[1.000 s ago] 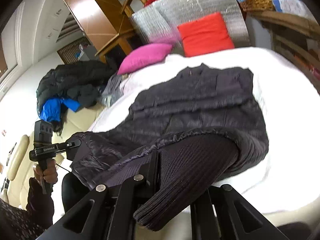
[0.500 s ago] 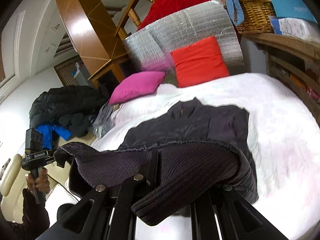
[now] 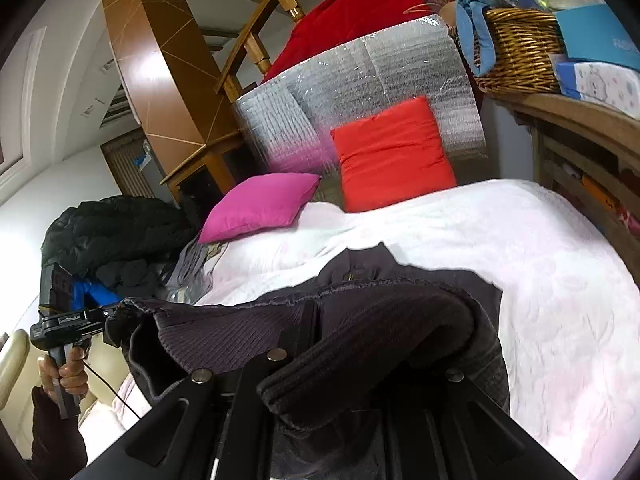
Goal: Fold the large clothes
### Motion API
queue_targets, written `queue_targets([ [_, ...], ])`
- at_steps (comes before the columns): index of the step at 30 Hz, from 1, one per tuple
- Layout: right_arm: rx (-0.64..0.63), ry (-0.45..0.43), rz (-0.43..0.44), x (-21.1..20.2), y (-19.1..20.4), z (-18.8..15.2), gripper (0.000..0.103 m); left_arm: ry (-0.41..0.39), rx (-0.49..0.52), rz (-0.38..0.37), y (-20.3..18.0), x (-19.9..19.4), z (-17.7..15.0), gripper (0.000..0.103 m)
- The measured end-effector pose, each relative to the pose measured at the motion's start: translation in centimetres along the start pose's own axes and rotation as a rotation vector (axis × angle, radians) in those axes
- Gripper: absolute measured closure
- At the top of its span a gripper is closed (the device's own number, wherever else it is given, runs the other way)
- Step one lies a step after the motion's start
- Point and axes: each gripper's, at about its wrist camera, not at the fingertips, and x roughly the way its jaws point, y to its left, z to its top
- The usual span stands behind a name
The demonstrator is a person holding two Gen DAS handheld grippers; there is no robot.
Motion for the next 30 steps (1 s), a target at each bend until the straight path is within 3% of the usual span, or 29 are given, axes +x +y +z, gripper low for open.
queue_targets([
  [18, 0.012, -0.018, -0.082, 11.7, -3.7, 8.2, 0.093, 0.056, -0.011, 0.074, 4.4, 10.8, 9.6, 0.094],
  [30, 0.055, 0.025, -0.189, 20.5, -8.9, 9.2, 0.094, 0.112, -0.034, 0.139, 7.0, 19.7, 12.6, 0.094],
])
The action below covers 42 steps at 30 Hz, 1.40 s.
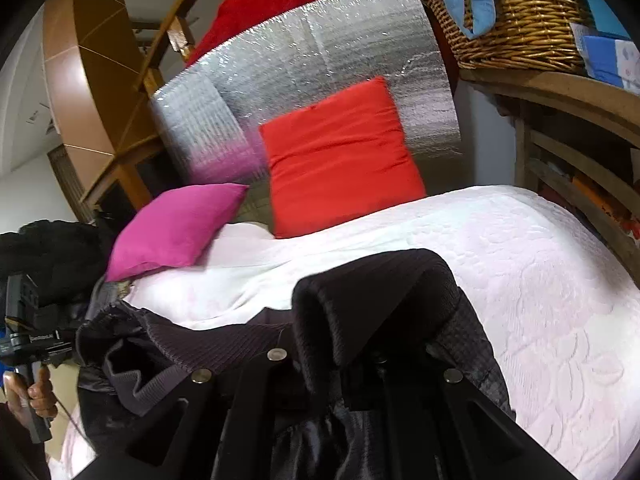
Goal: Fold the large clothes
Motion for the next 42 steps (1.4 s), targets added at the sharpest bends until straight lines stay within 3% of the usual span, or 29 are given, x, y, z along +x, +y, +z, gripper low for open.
queue_targets([
  [8, 0.029, 0.021, -0.07, 5.2, -1.8, 0.5, 0.094, -0.002, 0.01, 0.041, 0.2, 4.5, 1.6, 0.094],
  [16, 0.058, 0.082, -0.119, 10.6, -3.2, -1.1, 0.093, 0.023, -0.023, 0.087, 2.7, 9.6, 0.1, 0.094],
  [25, 0.202, 0.162, -0.015, 11.7, -5.9, -2.1, 0.088, -0.015, -0.058, 0.076, 3.7, 11.0, -1.6, 0.09],
  [26, 0.229, 0.169, 0.013, 11.5, -6.2, -2.2, 0.085, -0.016, -0.059, 0.066, 3.6, 10.6, -1.6, 0.088],
  [28, 0.307, 0.165, 0.076, 11.0, -6.8, -2.2, 0.066, -0.029, -0.065, 0.054, 3.7, 9.6, -1.6, 0.081],
  [29, 0.362, 0.153, 0.119, 10.4, -7.3, -2.3, 0.028, -0.045, -0.072, 0.051, 3.8, 9.0, -1.7, 0.066],
  [30, 0.426, 0.129, 0.179, 9.6, -7.9, -2.4, 0.011, -0.074, -0.081, 0.06, 3.9, 8.1, -1.8, 0.045],
  [32, 0.456, 0.069, 0.189, 8.1, -8.1, -2.2, 0.01, -0.131, -0.099, 0.082, 4.0, 6.3, -2.2, 0.026],
  [33, 0.453, 0.065, 0.194, 7.4, -8.2, -2.1, 0.01, -0.159, -0.1, 0.099, 4.0, 5.2, -2.4, 0.025],
  [36, 0.454, 0.063, 0.214, 5.5, -8.2, -2.3, 0.01, -0.174, -0.111, 0.124, 4.1, 2.6, -3.0, 0.025],
  [40, 0.371, 0.031, 0.149, 1.3, -6.8, -3.1, 0.01, -0.166, -0.094, 0.182, 3.0, -1.1, -5.7, 0.024],
  [42, 0.342, 0.027, 0.128, -1.1, -5.9, -3.8, 0.01, -0.167, -0.106, 0.173, 2.4, -3.0, -7.8, 0.024],
])
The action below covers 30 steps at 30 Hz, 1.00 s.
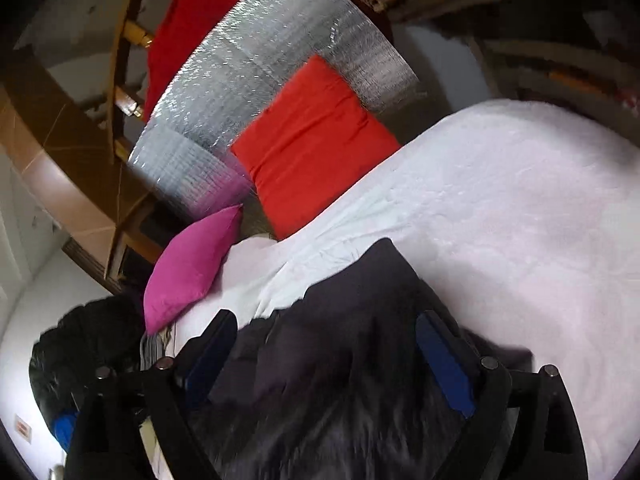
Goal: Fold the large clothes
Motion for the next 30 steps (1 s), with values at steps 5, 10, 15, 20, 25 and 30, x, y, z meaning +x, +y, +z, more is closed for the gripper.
queue_targets([
  [5, -0.038, -0.019, -0.055, -5.0, 0.7, -2.8, 0.01, 0.011, -0.046, 0.039, 0.8, -3.5, -4.6, 0.024],
  [10, 0.001, -0.021, 0.0, -8.8, 0.2, -5.9, 0.01, -0.009, -0.083, 0.103, 1.8, -4.5, -8.0, 0.024],
  [15, -0.051, 0.019, 0.015, -9.1, 1.4, -8.3, 0.057, -0.033, 0.008, 0.158, 0.3, -4.0, -8.4, 0.024],
  [20, -0.104, 0.074, -0.031, -6.8, 2.4, -9.7, 0.063, 0.007, 0.022, 0.228, 1.0, -2.7, -9.3, 0.024],
  [25, -0.113, 0.162, -0.073, -3.9, 2.2, -10.8, 0.063, 0.067, 0.016, 0.28, 2.0, -1.0, -10.1, 0.024],
  [30, -0.1, 0.223, -0.187, -1.4, 0.4, -11.3, 0.062, 0.032, 0.092, 0.355, 1.1, -0.7, -10.6, 0.021],
])
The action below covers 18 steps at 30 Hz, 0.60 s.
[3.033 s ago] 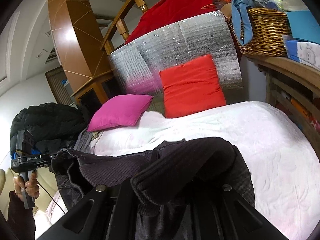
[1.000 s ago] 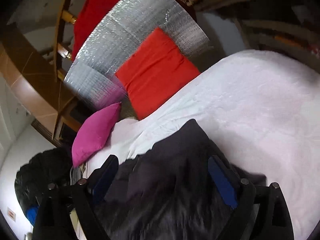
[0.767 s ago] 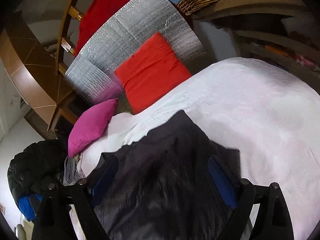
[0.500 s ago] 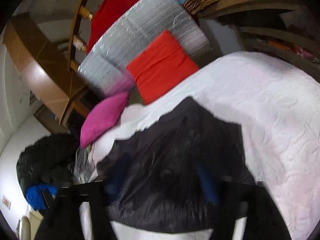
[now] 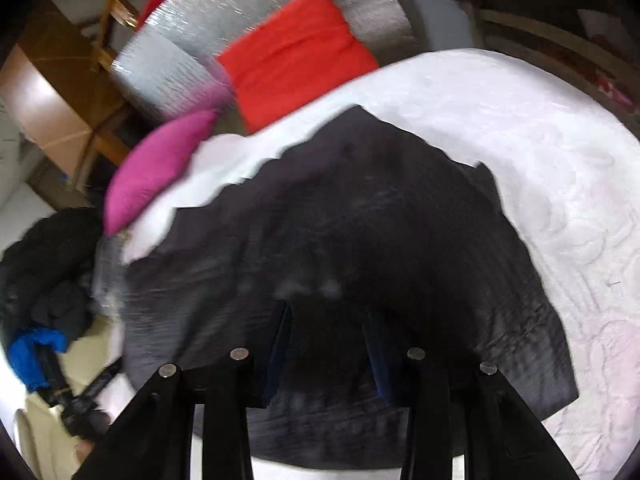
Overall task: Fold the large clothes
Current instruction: 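Press the folded jacket flat with both tools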
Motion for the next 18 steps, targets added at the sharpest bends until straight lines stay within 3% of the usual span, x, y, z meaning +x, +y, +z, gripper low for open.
queue_targets([
  [8, 0.004, 0.001, -0.024, 0.1, -0.4, 0.1, 0.061, -0.074, 0.134, 0.124, -2.0, -0.7, -0.7, 0.021],
  [12, 0.067, -0.017, 0.137, -3.0, -0.5, -0.5, 0.034, -0.081, 0.13, 0.121, -1.7, -1.4, -0.6, 0.021],
  [18, 0.094, -0.021, 0.227, -5.9, -0.6, -2.8, 0.03, -0.093, 0.133, 0.116, -1.6, -2.6, -1.0, 0.021],
])
